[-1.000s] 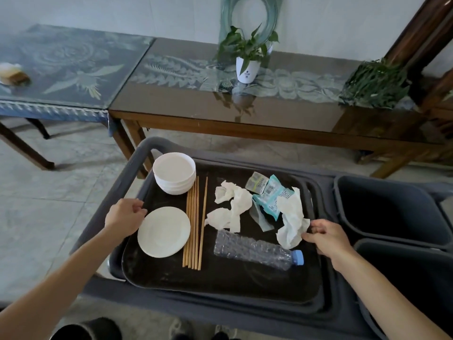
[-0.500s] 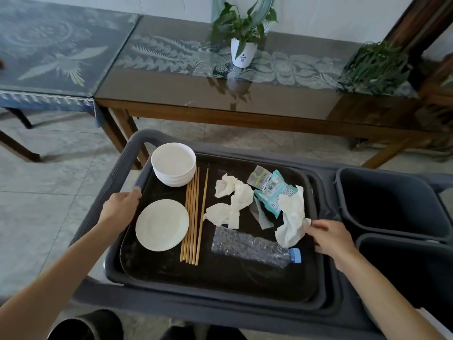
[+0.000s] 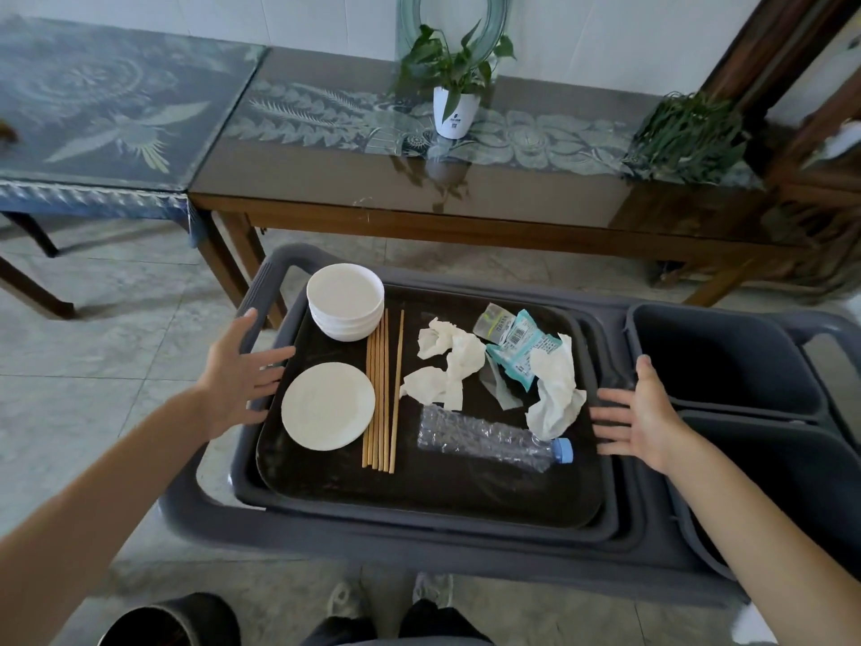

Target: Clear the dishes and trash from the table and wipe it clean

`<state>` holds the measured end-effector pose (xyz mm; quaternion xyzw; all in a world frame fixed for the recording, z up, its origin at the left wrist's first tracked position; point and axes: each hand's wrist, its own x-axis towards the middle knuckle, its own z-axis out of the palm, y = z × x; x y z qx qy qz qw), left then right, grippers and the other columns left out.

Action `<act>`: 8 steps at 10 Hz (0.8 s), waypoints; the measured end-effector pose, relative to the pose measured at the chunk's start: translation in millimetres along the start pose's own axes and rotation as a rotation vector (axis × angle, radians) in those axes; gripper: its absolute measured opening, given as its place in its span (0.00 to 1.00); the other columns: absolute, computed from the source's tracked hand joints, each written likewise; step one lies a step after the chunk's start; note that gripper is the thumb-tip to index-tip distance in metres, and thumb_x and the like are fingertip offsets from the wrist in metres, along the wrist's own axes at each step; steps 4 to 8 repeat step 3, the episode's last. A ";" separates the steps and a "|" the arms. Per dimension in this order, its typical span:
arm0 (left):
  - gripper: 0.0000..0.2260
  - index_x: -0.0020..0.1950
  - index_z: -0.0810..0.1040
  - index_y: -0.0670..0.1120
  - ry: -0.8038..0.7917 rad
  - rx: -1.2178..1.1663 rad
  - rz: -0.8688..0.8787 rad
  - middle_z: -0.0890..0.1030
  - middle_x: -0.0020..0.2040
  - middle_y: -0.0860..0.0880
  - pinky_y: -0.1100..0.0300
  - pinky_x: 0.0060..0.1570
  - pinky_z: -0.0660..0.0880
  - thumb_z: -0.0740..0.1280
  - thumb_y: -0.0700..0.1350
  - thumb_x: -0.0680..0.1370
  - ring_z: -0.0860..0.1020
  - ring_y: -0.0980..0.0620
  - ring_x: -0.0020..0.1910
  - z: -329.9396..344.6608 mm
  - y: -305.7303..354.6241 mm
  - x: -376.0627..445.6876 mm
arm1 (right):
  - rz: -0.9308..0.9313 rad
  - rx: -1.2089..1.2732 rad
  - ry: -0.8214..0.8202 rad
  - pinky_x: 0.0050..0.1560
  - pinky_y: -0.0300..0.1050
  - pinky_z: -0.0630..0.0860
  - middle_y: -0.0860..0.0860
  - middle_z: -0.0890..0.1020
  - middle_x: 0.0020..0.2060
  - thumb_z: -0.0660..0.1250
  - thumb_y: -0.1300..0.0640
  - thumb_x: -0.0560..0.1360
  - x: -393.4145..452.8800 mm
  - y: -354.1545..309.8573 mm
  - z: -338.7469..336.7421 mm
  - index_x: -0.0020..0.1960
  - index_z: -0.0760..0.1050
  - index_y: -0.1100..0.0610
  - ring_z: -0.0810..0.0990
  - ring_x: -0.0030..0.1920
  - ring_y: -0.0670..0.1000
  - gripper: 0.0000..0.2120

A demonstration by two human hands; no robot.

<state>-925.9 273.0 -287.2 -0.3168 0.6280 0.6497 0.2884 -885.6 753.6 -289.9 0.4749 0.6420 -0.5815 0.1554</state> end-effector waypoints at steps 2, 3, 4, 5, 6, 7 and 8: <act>0.40 0.79 0.67 0.55 0.034 0.251 0.063 0.58 0.82 0.44 0.34 0.76 0.53 0.47 0.76 0.75 0.57 0.42 0.81 24.0 5.2 -24.4 | -0.121 -0.048 0.026 0.70 0.73 0.68 0.60 0.73 0.74 0.44 0.24 0.78 -29.8 0.8 13.1 0.81 0.64 0.52 0.68 0.74 0.70 0.44; 0.48 0.82 0.54 0.59 -0.023 0.364 0.147 0.55 0.83 0.48 0.35 0.78 0.47 0.46 0.83 0.67 0.52 0.42 0.82 40.7 12.3 -32.0 | -0.233 -0.104 0.095 0.70 0.72 0.68 0.56 0.71 0.76 0.45 0.24 0.78 -43.5 1.5 19.6 0.80 0.65 0.48 0.66 0.77 0.66 0.41; 0.48 0.82 0.54 0.59 -0.023 0.364 0.147 0.55 0.83 0.48 0.35 0.78 0.47 0.46 0.83 0.67 0.52 0.42 0.82 40.7 12.3 -32.0 | -0.233 -0.104 0.095 0.70 0.72 0.68 0.56 0.71 0.76 0.45 0.24 0.78 -43.5 1.5 19.6 0.80 0.65 0.48 0.66 0.77 0.66 0.41; 0.48 0.82 0.54 0.59 -0.023 0.364 0.147 0.55 0.83 0.48 0.35 0.78 0.47 0.46 0.83 0.67 0.52 0.42 0.82 40.7 12.3 -32.0 | -0.233 -0.104 0.095 0.70 0.72 0.68 0.56 0.71 0.76 0.45 0.24 0.78 -43.5 1.5 19.6 0.80 0.65 0.48 0.66 0.77 0.66 0.41; 0.48 0.82 0.54 0.59 -0.023 0.364 0.147 0.55 0.83 0.48 0.35 0.78 0.47 0.46 0.83 0.67 0.52 0.42 0.82 40.7 12.3 -32.0 | -0.233 -0.104 0.095 0.70 0.72 0.68 0.56 0.71 0.76 0.45 0.24 0.78 -43.5 1.5 19.6 0.80 0.65 0.48 0.66 0.77 0.66 0.41; 0.48 0.82 0.54 0.59 -0.023 0.364 0.147 0.55 0.83 0.48 0.35 0.78 0.47 0.46 0.83 0.67 0.52 0.42 0.82 40.7 12.3 -32.0 | -0.233 -0.104 0.095 0.70 0.72 0.68 0.56 0.71 0.76 0.45 0.24 0.78 -43.5 1.5 19.6 0.80 0.65 0.48 0.66 0.77 0.66 0.41; 0.48 0.82 0.54 0.59 -0.023 0.364 0.147 0.55 0.83 0.48 0.35 0.78 0.47 0.46 0.83 0.67 0.52 0.42 0.82 40.7 12.3 -32.0 | -0.233 -0.104 0.095 0.70 0.72 0.68 0.56 0.71 0.76 0.45 0.24 0.78 -43.5 1.5 19.6 0.80 0.65 0.48 0.66 0.77 0.66 0.41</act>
